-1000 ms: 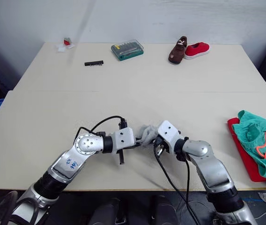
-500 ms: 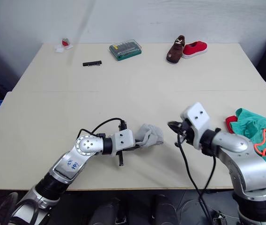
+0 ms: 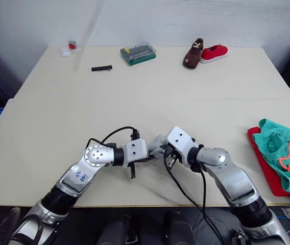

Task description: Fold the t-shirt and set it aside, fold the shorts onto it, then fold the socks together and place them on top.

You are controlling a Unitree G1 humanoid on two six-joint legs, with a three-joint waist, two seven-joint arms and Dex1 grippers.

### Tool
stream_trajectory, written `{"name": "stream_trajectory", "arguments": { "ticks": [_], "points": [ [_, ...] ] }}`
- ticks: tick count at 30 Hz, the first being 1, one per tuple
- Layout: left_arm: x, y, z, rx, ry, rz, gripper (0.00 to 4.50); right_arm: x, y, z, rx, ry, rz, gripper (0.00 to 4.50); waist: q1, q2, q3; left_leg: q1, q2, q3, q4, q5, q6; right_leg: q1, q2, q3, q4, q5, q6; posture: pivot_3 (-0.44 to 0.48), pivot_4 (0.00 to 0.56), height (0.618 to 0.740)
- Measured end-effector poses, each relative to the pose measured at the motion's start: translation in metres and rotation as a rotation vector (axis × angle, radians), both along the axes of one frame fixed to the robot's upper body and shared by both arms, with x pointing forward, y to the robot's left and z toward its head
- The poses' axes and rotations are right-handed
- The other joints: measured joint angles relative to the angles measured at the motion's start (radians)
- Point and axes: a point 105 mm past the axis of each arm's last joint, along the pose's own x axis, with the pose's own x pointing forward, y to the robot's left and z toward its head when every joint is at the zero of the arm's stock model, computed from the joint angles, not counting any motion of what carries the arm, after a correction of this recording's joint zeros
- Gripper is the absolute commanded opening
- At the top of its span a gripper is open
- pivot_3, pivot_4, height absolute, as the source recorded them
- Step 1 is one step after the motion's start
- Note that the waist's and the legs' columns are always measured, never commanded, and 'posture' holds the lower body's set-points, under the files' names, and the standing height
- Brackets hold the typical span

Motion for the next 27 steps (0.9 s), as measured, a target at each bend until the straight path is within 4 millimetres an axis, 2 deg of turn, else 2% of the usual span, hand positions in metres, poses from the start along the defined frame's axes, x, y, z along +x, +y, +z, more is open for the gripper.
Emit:
{"name": "stream_trajectory", "arguments": {
  "ticks": [1, 4, 8, 11, 16, 19, 22, 25, 27],
  "points": [
    [0.001, 0.0, 0.0, -0.003, 0.006, 0.007, 0.01, 0.003, -0.001, -0.001, -0.007, -0.011, 0.003, 0.0, 0.0, 0.0, 0.0, 0.001, 0.0, 0.0, 0.0, 0.0, 0.0, 0.001, 0.0, 0.0, 0.0, 0.0, 0.0, 0.0, 0.15, 0.74],
    [0.002, 0.002, 0.001, -0.02, 0.035, 0.027, 0.69, 0.007, -0.003, -0.004, -0.009, -0.02, 0.008, 0.0, 0.0, 0.0, 0.0, 0.003, 0.0, -0.001, -0.001, -0.001, 0.002, 0.003, 0.0, 0.0, 0.0, 0.0, 0.0, 0.0, 0.15, 0.74],
    [0.003, 0.006, 0.006, -0.097, 0.156, 0.062, 1.96, 0.009, -0.002, -0.006, 0.0, -0.026, 0.022, 0.0, -0.001, 0.0, 0.0, 0.003, 0.0, -0.001, -0.001, 0.001, -0.002, 0.003, 0.0, 0.0, 0.001, 0.0, 0.0, 0.0, 0.15, 0.74],
    [-0.004, 0.009, 0.017, -0.17, 0.251, 0.042, 2.88, 0.01, -0.002, -0.007, 0.003, -0.03, 0.028, 0.0, -0.002, 0.0, 0.0, 0.004, 0.0, -0.001, -0.001, 0.002, -0.003, 0.003, 0.0, 0.0, 0.001, 0.0, 0.0, 0.0, 0.15, 0.74],
    [-0.022, 0.033, 0.041, -0.21, 0.366, -0.047, 4.48, 0.011, -0.003, -0.008, -0.003, -0.046, 0.039, 0.0, -0.003, 0.0, 0.0, 0.005, 0.0, -0.001, -0.001, 0.002, -0.004, 0.003, 0.0, 0.0, 0.002, 0.0, 0.0, 0.0, 0.15, 0.74],
    [-0.025, 0.05, 0.051, -0.236, 0.452, -0.062, 4.48, 0.012, -0.005, -0.008, -0.003, -0.048, 0.038, 0.0, -0.002, -0.001, 0.0, 0.005, 0.0, -0.001, -0.001, 0.002, -0.006, 0.004, 0.0, 0.0, 0.002, 0.0, 0.0, 0.0, 0.15, 0.74],
    [-0.015, 0.057, 0.069, -0.272, 0.442, -0.041, 4.48, 0.013, -0.006, -0.009, -0.003, -0.052, 0.037, 0.0, 0.0, -0.001, 0.0, 0.005, 0.0, -0.002, -0.001, 0.0, -0.009, 0.005, 0.0, 0.0, 0.001, 0.0, 0.0, 0.0, 0.15, 0.74],
    [0.009, 0.055, 0.079, -0.358, 0.451, 0.017, 3.91, 0.013, -0.006, -0.008, 0.002, -0.06, 0.042, 0.0, 0.002, -0.001, 0.0, 0.005, 0.0, -0.002, 0.0, 0.001, -0.008, 0.005, 0.0, 0.0, 0.002, 0.0, 0.0, 0.0, 0.15, 0.74],
    [0.021, 0.05, 0.079, -0.41, 0.487, 0.042, 3.29, 0.012, -0.006, -0.008, 0.004, -0.062, 0.046, 0.0, 0.0, -0.002, 0.0, 0.004, -0.001, -0.002, -0.001, 0.003, -0.004, 0.005, 0.0, 0.0, 0.002, 0.0, 0.0, 0.0, 0.15, 0.74]
  ]
}}
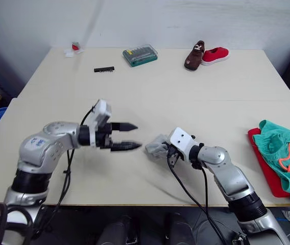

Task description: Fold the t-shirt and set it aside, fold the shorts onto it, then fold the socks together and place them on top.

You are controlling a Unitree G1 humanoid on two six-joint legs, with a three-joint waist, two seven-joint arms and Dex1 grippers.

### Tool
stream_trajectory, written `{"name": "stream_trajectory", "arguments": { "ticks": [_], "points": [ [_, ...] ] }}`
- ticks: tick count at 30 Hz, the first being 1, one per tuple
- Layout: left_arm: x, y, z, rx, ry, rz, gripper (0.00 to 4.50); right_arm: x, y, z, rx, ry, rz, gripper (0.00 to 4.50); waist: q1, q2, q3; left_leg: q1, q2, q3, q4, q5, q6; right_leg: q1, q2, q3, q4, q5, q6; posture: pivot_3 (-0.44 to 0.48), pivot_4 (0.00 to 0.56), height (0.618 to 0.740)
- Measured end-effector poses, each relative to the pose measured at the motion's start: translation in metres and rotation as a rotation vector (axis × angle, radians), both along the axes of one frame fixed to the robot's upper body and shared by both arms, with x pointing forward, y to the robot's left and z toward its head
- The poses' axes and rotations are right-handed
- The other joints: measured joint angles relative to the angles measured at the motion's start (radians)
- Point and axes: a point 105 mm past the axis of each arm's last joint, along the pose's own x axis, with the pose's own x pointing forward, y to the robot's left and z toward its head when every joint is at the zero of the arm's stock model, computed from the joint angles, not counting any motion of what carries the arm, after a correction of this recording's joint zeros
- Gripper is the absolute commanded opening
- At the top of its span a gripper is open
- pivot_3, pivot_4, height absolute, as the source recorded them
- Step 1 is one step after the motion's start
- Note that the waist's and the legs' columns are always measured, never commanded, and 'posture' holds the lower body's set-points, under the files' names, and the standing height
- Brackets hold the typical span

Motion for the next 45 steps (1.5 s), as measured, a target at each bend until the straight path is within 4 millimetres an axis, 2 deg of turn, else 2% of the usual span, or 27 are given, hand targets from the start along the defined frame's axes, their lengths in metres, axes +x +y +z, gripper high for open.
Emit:
{"name": "stream_trajectory", "arguments": {
  "ticks": [3, 10, 16, 21, 29, 32, 34, 37, 45],
  "points": [
    [0.0, -0.009, -0.009, -0.016, 0.05, -0.028, 2.34, -0.001, 0.001, 0.001, 0.003, -0.003, 0.009, 0.0, -0.004, 0.0, 0.0, 0.0, 0.0, 0.001, -0.001, 0.0, 0.0, -0.001, 0.001, 0.0, 0.0, 0.0, 0.0, 0.0, 0.15, 0.74],
    [0.005, -0.021, -0.04, 0.092, 0.037, -0.065, 0.04, -0.001, -0.003, 0.0, 0.001, -0.005, -0.003, 0.0, 0.0, 0.0, 0.0, 0.0, 0.0, 0.001, 0.0, 0.0, -0.001, -0.001, 0.001, 0.0, 0.0, 0.0, 0.0, 0.0, 0.15, 0.74],
    [0.017, -0.04, -0.06, 0.219, -0.04, -0.06, 0.02, -0.003, -0.003, 0.001, 0.0, -0.013, -0.002, 0.0, 0.002, 0.0, 0.0, -0.001, 0.0, 0.0, -0.001, 0.0, -0.001, -0.001, 0.0, 0.0, -0.001, 0.0, 0.0, 0.0, 0.15, 0.74],
    [0.015, -0.057, -0.058, 0.251, -0.112, -0.106, 0.02, -0.005, -0.003, 0.002, 0.002, -0.014, -0.005, 0.0, 0.001, -0.001, 0.0, -0.001, 0.0, 0.0, -0.001, 0.0, 0.0, -0.002, 0.0, 0.0, -0.001, 0.0, 0.0, 0.0, 0.15, 0.74],
    [0.023, -0.063, -0.068, 0.318, -0.189, -0.099, 0.02, -0.01, -0.002, 0.01, -0.006, -0.007, -0.014, 0.0, 0.002, -0.001, 0.001, -0.002, 0.0, 0.0, 0.0, -0.001, 0.001, -0.002, 0.0, 0.0, -0.001, 0.0, 0.0, 0.0, 0.15, 0.74],
    [0.026, -0.067, -0.068, 0.326, -0.207, -0.097, 0.02, -0.019, 0.008, 0.019, -0.004, -0.013, 0.025, 0.0, 0.002, -0.001, 0.001, -0.002, 0.0, 0.0, 0.0, -0.001, 0.001, -0.002, 0.0, 0.0, -0.001, 0.0, 0.0, 0.0, 0.15, 0.74],
    [0.026, -0.07, -0.068, 0.323, -0.215, -0.102, 0.02, -0.025, 0.011, 0.016, -0.028, -0.001, 0.044, 0.0, 0.002, -0.001, 0.001, -0.002, 0.0, 0.0, 0.0, -0.001, 0.001, -0.002, 0.0, 0.0, -0.001, 0.0, 0.0, 0.0, 0.15, 0.74],
    [0.026, -0.072, -0.069, 0.322, -0.221, -0.106, 0.02, -0.031, 0.006, 0.006, -0.069, 0.021, 0.033, 0.0, 0.005, -0.001, 0.001, -0.002, 0.0, 0.0, 0.001, -0.001, 0.002, -0.002, 0.0, -0.001, -0.002, 0.0, 0.0, 0.0, 0.15, 0.74],
    [0.025, -0.076, -0.071, 0.31, -0.22, -0.113, 0.02, -0.036, -0.017, 0.001, -0.169, -0.025, -0.001, 0.0, 0.017, -0.001, 0.0, -0.002, 0.0, 0.0, 0.002, -0.002, 0.003, -0.001, 0.0, -0.001, -0.001, 0.0, 0.0, 0.0, 0.15, 0.74]
  ]
}}
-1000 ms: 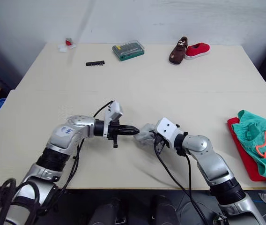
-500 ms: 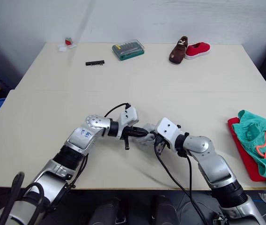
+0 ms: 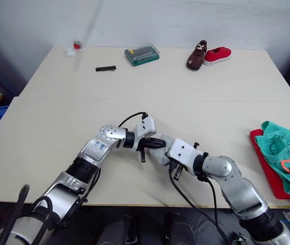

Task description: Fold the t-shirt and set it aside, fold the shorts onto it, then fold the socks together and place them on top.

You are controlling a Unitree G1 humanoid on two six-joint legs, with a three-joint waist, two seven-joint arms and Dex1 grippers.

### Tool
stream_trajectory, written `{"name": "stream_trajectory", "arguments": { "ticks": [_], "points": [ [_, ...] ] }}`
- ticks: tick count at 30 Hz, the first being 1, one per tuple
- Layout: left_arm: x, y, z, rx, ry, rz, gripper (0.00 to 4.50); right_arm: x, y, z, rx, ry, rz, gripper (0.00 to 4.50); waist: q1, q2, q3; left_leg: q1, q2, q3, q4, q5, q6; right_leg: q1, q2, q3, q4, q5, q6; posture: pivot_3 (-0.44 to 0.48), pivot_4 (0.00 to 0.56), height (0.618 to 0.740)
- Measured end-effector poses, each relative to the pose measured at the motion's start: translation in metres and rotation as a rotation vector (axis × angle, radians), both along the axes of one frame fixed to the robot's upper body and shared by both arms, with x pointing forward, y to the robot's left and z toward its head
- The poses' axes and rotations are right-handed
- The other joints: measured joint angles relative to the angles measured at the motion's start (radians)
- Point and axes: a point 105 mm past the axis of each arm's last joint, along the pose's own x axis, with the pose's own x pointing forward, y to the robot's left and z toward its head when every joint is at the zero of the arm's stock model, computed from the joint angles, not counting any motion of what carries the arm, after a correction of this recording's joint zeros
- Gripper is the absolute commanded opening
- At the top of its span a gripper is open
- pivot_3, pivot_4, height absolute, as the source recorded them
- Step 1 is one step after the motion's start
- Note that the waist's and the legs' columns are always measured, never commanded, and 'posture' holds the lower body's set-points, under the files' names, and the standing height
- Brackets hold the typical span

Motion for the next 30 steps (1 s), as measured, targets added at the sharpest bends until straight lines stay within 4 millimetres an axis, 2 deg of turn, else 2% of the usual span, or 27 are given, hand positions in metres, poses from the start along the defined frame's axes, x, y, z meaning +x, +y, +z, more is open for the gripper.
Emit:
{"name": "stream_trajectory", "arguments": {
  "ticks": [4, 7, 11, 14, 18, 20, 23, 30],
  "points": [
    [0.0, 0.0, 0.0, -0.001, -0.005, -0.002, 0.02, 0.007, -0.016, 0.008, 0.026, -0.005, -0.073, 0.0, 0.005, 0.0, 0.0, 0.0, 0.0, 0.0, 0.0, 0.0, 0.0, -0.001, 0.0, 0.0, 0.0, 0.0, 0.0, 0.0, 0.15, 0.74],
    [0.001, 0.001, 0.001, -0.002, -0.006, 0.003, 0.02, 0.012, -0.024, 0.024, 0.08, -0.008, -0.127, 0.0, 0.005, 0.0, 0.0, -0.001, 0.0, 0.0, 0.0, 0.0, 0.0, -0.001, 0.0, 0.0, 0.0, 0.0, 0.0, 0.0, 0.15, 0.74],
    [0.001, 0.001, 0.001, -0.004, -0.007, 0.004, 0.02, 0.014, -0.007, 0.053, 0.171, -0.063, -0.104, 0.0, 0.003, 0.0, 0.0, -0.001, 0.0, 0.0, -0.001, 0.0, 0.0, -0.002, 0.0, 0.0, 0.001, 0.0, 0.0, 0.0, 0.15, 0.74],
    [0.001, 0.0, 0.001, -0.006, -0.008, 0.001, 0.02, 0.013, 0.011, 0.062, 0.223, -0.067, -0.077, 0.0, 0.004, 0.0, 0.0, -0.001, 0.0, 0.0, 0.0, 0.0, 0.0, -0.002, 0.0, 0.0, 0.001, 0.0, 0.0, 0.0, 0.15, 0.74],
    [0.0, -0.001, 0.001, -0.009, -0.01, -0.001, 0.02, 0.007, 0.032, 0.046, 0.229, -0.001, -0.034, 0.0, 0.004, 0.0, 0.0, -0.004, 0.0, 0.0, 0.0, 0.0, 0.0, -0.003, 0.0, -0.001, 0.001, 0.0, 0.0, 0.0, 0.15, 0.74],
    [0.0, -0.001, 0.001, -0.011, -0.01, 0.0, 0.02, 0.004, 0.035, 0.034, 0.204, 0.03, -0.032, 0.0, 0.004, 0.0, 0.0, -0.004, 0.0, 0.0, 0.001, 0.0, 0.0, -0.003, 0.0, -0.001, 0.001, 0.0, 0.0, 0.0, 0.15, 0.74],
    [0.002, -0.001, 0.002, -0.017, -0.01, 0.01, 0.02, -0.002, 0.023, 0.001, 0.129, 0.097, -0.07, 0.0, 0.005, 0.0, 0.0, -0.005, 0.0, 0.0, 0.003, -0.001, 0.002, -0.004, 0.0, -0.001, 0.0, 0.0, 0.0, 0.0, 0.15, 0.74],
    [0.004, 0.002, 0.002, -0.017, -0.01, 0.026, 0.02, -0.014, 0.003, -0.01, 0.1, 0.073, -0.092, 0.0, 0.005, 0.0, 0.0, -0.004, 0.0, -0.001, 0.005, -0.001, 0.002, -0.002, 0.0, -0.001, 0.001, 0.001, 0.001, 0.0, 0.15, 0.74]
  ]
}}
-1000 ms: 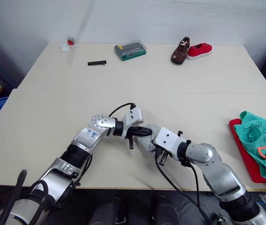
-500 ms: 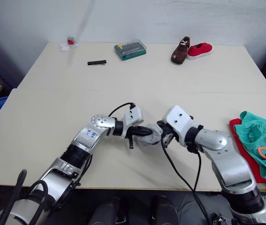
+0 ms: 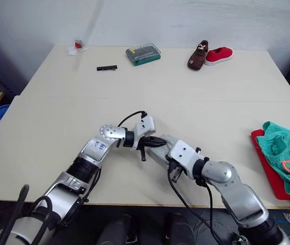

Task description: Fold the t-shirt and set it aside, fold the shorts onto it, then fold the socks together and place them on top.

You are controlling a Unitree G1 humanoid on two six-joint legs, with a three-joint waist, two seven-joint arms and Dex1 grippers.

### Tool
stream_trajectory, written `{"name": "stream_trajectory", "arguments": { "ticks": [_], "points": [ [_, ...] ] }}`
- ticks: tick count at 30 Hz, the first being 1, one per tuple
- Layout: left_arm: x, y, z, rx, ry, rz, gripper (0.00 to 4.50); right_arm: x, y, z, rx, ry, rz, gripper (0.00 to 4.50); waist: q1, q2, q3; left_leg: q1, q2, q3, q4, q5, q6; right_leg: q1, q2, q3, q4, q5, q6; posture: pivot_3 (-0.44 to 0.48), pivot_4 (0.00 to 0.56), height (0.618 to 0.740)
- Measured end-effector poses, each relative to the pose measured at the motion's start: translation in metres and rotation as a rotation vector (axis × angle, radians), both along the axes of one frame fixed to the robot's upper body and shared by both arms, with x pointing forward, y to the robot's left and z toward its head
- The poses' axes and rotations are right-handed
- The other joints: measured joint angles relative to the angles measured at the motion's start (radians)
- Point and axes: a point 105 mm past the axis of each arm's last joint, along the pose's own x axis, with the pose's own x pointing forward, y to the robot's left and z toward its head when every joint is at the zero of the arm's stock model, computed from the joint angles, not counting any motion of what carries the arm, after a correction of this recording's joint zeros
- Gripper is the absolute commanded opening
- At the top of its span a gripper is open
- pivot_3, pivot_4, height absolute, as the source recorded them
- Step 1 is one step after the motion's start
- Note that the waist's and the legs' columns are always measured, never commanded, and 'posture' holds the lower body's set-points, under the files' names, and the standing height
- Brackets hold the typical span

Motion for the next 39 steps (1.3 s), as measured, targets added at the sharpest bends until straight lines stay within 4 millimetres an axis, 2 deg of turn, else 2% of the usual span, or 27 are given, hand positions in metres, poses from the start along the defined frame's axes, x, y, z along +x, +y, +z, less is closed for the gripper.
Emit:
{"name": "stream_trajectory", "arguments": {
  "ticks": [5, 11, 14, 18, 21, 25, 27, 28, 32, 39],
  "points": [
    [0.004, 0.007, 0.002, -0.01, 0.0, 0.029, 0.02, -0.002, -0.024, 0.003, 0.067, -0.003, -0.089, 0.0, 0.003, 0.0, 0.0, -0.001, 0.0, 0.0, 0.001, 0.0, 0.0, 0.0, 0.0, 0.0, 0.0, 0.0, 0.001, 0.0, 0.15, 0.74],
    [0.001, 0.008, 0.0, -0.023, 0.004, 0.031, 0.02, -0.014, -0.028, 0.049, 0.348, 0.004, -0.143, 0.0, 0.002, 0.0, 0.0, -0.002, 0.0, -0.001, 0.001, 0.0, 0.0, -0.001, 0.0, 0.0, 0.0, 0.0, 0.0, 0.0, 0.15, 0.74],
    [-0.001, 0.007, 0.001, -0.03, 0.0, 0.027, 0.02, -0.023, -0.033, 0.054, 0.426, 0.071, -0.167, 0.0, 0.003, 0.0, 0.0, -0.004, 0.0, -0.002, 0.001, -0.001, 0.002, -0.002, 0.0, -0.001, -0.001, 0.0, 0.0, 0.0, 0.15, 0.74],
    [-0.003, 0.004, 0.002, -0.035, -0.004, 0.021, 0.02, -0.032, -0.044, 0.049, 0.491, 0.184, -0.228, 0.0, 0.002, 0.0, 0.0, -0.004, 0.0, -0.002, 0.001, -0.002, 0.003, -0.002, 0.0, -0.001, -0.001, 0.0, 0.0, 0.0, 0.15, 0.74],
    [-0.005, 0.002, 0.006, -0.043, -0.017, 0.01, 0.0, -0.04, -0.047, 0.042, 0.573, 0.293, -0.264, 0.85, 0.002, 0.0, 0.0, -0.005, 0.0, -0.002, 0.001, -0.002, 0.003, -0.003, 0.0, -0.001, -0.001, 0.0, 0.0, 0.0, 0.15, 0.74],
    [-0.009, -0.003, 0.01, -0.046, -0.035, -0.01, 0.0, -0.043, -0.047, 0.035, 0.71, 0.402, -0.311, 2.21, 0.001, 0.0, 0.0, -0.005, 0.0, -0.002, 0.001, -0.002, 0.004, -0.003, 0.0, -0.001, -0.001, 0.0, 0.0, 0.0, 0.15, 0.74],
    [-0.011, -0.004, 0.013, -0.046, -0.049, -0.021, 0.0, -0.046, -0.047, 0.023, 0.812, 0.485, -0.36, 2.8, 0.001, 0.0, 0.0, -0.005, 0.0, -0.002, 0.0, -0.002, 0.003, -0.003, 0.0, -0.001, -0.001, 0.0, 0.0, 0.0, 0.15, 0.74],
    [-0.01, -0.003, 0.013, -0.043, -0.05, -0.019, 0.0, -0.047, -0.045, 0.017, 0.842, 0.529, -0.376, 3.26, 0.001, 0.001, 0.0, -0.005, 0.0, -0.002, 0.0, -0.002, 0.003, -0.003, 0.0, -0.001, -0.001, 0.0, 0.0, 0.0, 0.15, 0.74],
    [-0.01, -0.002, 0.011, -0.03, -0.055, -0.02, 0.0, -0.038, -0.037, 0.009, 0.926, 0.607, -0.406, 4.48, -0.009, 0.001, 0.001, -0.005, 0.0, -0.002, 0.001, -0.002, 0.003, -0.003, 0.0, 0.0, 0.0, 0.0, 0.0, 0.0, 0.15, 0.74],
    [-0.008, 0.002, 0.006, 0.017, -0.093, -0.029, 0.0, -0.012, -0.018, 0.006, 1.054, 0.73, -0.376, 4.48, -0.026, 0.002, 0.001, -0.005, 0.0, -0.002, 0.001, -0.001, 0.002, -0.003, 0.0, 0.0, 0.001, 0.0, 0.001, 0.0, 0.15, 0.74]
  ]
}}
